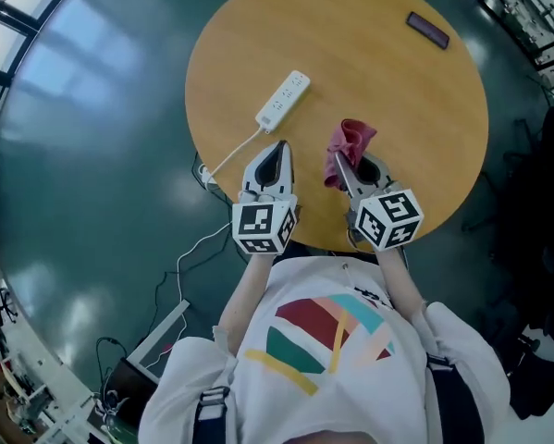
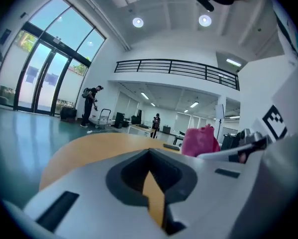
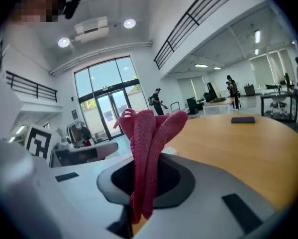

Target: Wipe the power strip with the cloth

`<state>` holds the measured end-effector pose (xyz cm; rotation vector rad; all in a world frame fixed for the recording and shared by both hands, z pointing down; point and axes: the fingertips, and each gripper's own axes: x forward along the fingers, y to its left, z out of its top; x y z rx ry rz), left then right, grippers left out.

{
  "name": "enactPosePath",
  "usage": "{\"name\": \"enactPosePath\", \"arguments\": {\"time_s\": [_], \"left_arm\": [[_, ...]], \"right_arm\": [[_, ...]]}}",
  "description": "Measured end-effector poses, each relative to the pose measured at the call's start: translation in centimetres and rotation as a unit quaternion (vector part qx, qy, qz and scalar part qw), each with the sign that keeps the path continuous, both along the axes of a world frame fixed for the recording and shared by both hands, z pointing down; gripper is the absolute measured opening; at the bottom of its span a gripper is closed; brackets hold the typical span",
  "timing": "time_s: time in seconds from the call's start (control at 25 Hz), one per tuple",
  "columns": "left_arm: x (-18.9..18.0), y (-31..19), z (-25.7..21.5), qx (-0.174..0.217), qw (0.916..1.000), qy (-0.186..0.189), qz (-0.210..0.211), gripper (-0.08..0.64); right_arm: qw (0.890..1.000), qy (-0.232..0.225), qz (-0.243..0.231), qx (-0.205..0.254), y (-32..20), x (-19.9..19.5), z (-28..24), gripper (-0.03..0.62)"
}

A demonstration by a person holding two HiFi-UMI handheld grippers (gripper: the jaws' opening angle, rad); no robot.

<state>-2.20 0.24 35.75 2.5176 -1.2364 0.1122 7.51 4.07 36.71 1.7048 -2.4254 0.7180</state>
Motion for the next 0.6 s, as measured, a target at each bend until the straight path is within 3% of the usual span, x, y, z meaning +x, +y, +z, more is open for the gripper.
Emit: {"name": "enactPosePath", "arguments": {"time_s": [0.12, 0.28, 0.6], "left_arm": [[0.2, 0.3, -2.3, 0.036, 0.9994, -0.001, -0.004, 0.043], [0.6, 0.5, -4.5, 0.077, 0.9969, -0.015, 0.007, 0.043], [1.4, 0.3, -4.6, 0.082, 0.9963, -0.015, 0.02, 0.043]], "right_arm": [[0.999, 0.04, -0.006, 0.015, 1.3, -0.3, -0.4, 0.038], [0.998, 0.044, 0.007, 0.036, 1.6, 0.4, -1.4, 0.038], [0.996, 0.069, 0.016, 0.048, 1.4, 1.5, -1.5, 0.038]]}}
